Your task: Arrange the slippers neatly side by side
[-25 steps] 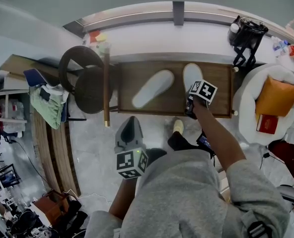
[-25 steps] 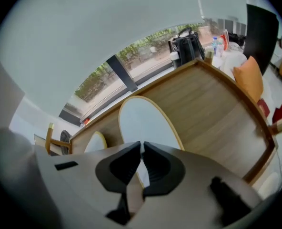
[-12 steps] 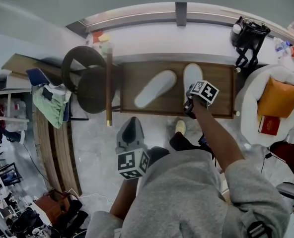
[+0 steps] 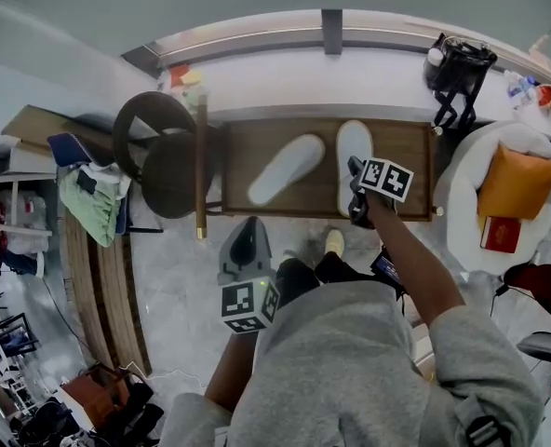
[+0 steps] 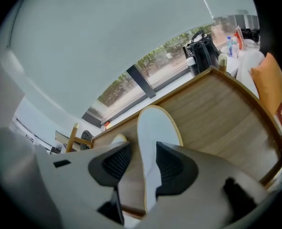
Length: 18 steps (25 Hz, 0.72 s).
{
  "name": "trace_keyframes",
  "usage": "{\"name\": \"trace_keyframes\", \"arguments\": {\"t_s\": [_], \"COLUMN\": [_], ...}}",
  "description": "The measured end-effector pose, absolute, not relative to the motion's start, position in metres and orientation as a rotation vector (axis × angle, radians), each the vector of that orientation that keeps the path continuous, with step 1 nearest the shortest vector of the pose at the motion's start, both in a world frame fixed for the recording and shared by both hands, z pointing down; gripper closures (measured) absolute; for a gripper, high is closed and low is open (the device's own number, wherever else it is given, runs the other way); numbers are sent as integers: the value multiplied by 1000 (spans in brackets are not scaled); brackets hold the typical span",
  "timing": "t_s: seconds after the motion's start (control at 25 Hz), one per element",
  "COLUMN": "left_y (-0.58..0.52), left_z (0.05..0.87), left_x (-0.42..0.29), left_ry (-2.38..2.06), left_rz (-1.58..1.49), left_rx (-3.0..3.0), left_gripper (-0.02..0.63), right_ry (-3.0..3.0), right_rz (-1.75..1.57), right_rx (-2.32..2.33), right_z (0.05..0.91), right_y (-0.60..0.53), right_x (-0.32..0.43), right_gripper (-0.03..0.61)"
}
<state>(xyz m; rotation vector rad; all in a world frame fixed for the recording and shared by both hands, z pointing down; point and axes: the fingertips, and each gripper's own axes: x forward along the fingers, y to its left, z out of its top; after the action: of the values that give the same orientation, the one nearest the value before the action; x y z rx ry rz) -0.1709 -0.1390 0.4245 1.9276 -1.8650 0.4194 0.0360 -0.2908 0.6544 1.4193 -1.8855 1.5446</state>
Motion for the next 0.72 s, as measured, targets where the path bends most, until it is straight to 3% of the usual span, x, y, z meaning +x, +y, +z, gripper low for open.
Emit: {"name": "trace_keyframes", "arguments": {"t_s": [0.2,0.52,0.72], "left_y": [-146,-169,-184], "left_z": [421,448,478], "left_x": [-166,-153,-141], "left_ry": [-1839,-1755,-1655], "left_rz": [430,541,656], "left_rx": [1997,2159,2251], "left_gripper": [594,592,562], "right_ry": [-2034,-2334,-2357], "right_rz": [1425,883,808], "right_rx": [1438,1380,1413], "right_z": [606,513,499], "right_y": [-283,-258,-232], "right_x": [40,60,80], "right_gripper": [428,431,506]}}
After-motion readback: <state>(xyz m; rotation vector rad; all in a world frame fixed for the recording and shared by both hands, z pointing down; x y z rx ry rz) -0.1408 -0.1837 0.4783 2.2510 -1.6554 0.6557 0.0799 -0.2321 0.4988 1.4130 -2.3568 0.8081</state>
